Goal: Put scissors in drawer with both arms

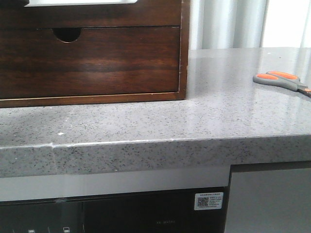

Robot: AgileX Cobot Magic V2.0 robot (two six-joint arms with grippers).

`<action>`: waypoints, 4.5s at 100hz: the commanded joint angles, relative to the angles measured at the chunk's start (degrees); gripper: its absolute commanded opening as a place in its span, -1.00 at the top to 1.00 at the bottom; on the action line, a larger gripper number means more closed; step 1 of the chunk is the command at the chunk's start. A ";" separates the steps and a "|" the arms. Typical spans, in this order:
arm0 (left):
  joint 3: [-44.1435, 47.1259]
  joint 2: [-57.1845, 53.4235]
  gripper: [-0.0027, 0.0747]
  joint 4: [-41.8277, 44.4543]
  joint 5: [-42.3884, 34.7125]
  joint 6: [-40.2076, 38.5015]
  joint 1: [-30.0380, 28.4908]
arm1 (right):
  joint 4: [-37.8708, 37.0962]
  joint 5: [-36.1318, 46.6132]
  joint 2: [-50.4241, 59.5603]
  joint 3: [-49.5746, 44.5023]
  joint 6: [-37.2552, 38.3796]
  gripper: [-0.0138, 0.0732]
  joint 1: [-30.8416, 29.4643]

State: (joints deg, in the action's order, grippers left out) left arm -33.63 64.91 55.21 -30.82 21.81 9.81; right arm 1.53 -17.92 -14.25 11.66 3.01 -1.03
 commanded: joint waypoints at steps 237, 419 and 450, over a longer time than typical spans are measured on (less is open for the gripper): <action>12.76 -35.89 0.16 -13.91 -6.99 -24.19 0.51 | -2.00 2.19 -25.05 18.43 -0.33 0.20 0.14; 12.76 -43.85 0.17 -13.91 0.92 -28.48 0.51 | -2.65 -39.30 -87.68 74.74 -9.43 -0.23 0.14; 12.76 -43.85 0.17 -13.91 0.92 -28.48 0.51 | -2.62 -39.40 -89.04 74.74 -9.49 -0.19 0.14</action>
State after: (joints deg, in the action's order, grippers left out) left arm -19.35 20.71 43.77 -27.74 -5.99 10.25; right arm -0.90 -58.00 -105.49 84.69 -5.75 -0.73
